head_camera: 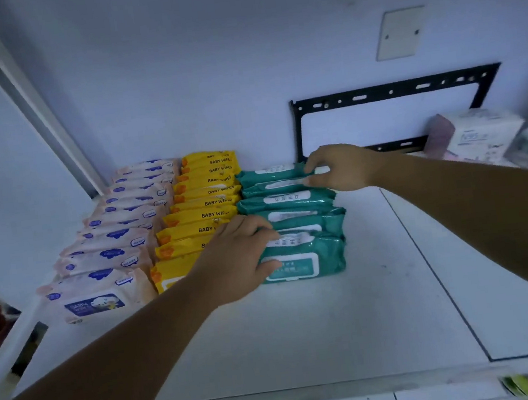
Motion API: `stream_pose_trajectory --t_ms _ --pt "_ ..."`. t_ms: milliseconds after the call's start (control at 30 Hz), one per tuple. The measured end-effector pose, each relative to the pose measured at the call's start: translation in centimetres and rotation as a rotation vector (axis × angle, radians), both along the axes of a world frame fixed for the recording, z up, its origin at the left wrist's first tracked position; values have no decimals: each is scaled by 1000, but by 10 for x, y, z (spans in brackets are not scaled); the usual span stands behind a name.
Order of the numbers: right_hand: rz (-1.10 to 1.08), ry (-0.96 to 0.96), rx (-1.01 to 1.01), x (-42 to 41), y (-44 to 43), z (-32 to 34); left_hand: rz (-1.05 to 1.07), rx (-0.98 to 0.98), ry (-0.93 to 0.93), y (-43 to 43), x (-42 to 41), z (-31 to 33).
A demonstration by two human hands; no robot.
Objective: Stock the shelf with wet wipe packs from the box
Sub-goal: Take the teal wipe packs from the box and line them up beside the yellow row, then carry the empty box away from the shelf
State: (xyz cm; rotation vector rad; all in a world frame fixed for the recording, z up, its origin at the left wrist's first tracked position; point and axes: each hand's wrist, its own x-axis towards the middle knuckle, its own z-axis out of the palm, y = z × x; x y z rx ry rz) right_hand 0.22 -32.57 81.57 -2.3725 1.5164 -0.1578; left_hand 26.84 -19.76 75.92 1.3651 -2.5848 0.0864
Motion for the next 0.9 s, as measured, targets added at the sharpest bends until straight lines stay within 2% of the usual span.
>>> stream_pose_trajectory --t_ms 100,200,400,600,733,900 --pt "-98 0 -77 -24 44 -4 -67 14 35 4 -7 0" --pt "-187 81 -142 -50 98 -12 -146 53 72 14 -15 -2" --pt "-449 123 -98 -82 228 -45 -339 274 143 53 -28 -17" --pt "-755 69 -4 -90 377 -82 -478 421 112 101 -65 -37" --pt "-920 44 77 -102 468 -107 -616 472 26 146 -107 -45" --pt "-1183 -89 180 -112 558 -138 -702 586 -84 189 -165 -76"
